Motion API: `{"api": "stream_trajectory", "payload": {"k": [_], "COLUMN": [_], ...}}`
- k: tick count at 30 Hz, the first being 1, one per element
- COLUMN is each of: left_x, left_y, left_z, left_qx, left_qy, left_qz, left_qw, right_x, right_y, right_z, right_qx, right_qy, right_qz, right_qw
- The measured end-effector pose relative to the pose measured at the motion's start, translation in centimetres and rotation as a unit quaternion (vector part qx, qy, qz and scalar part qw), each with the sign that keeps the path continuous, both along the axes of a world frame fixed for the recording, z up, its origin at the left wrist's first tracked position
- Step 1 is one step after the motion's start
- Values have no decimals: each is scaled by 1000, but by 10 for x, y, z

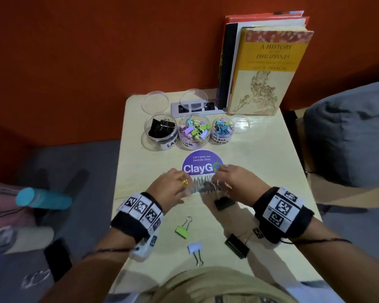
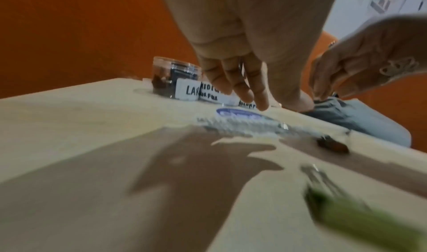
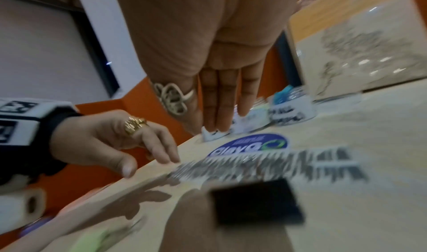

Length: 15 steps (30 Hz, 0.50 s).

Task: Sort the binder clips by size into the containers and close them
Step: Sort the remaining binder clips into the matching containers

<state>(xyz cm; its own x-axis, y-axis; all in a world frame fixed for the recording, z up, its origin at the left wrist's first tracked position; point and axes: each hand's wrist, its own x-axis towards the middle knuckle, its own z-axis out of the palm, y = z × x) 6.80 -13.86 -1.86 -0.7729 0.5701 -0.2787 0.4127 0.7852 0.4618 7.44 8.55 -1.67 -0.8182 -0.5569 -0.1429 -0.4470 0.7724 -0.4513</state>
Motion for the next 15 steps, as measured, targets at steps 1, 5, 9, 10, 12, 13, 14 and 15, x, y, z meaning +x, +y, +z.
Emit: {"api": "stream_trajectory", "payload": {"k": [1, 5, 9, 10, 12, 13, 14, 15], "left_x": [14, 56, 69, 69, 66, 62, 59, 55], "left_y": [-7, -18, -16, -16, -19, -20, -22, -23], "left_z": [-4, -21, -23, -21, -24, -27, -28, -31], "left_qx": [-5, -93, -159, -160, -135, -124, -120, -124], "left_qy": [-27, -51, -25, -19, -37, -52, -48, -41], "left_qz": [0, -88, -118, -105, -46, -15, -3, 4], "left_qw": [1000, 990, 980, 981, 989, 991, 992, 991], "right_x": [10, 46, 69, 74, 82, 84, 83, 83], "right_y": [-5, -28, -46, -50, -56, -60, -63, -67], "right_z": [-3, -7, -4, -4, -8, -7, -10, -10], "right_qx": [5, 44, 75, 72, 121, 165, 193, 222], "right_qy": [-4, -34, -111, -123, -152, -158, -153, -145], "right_qz": [17, 108, 185, 210, 245, 252, 267, 283], "right_qw": [1000, 993, 974, 967, 950, 940, 932, 922]}}
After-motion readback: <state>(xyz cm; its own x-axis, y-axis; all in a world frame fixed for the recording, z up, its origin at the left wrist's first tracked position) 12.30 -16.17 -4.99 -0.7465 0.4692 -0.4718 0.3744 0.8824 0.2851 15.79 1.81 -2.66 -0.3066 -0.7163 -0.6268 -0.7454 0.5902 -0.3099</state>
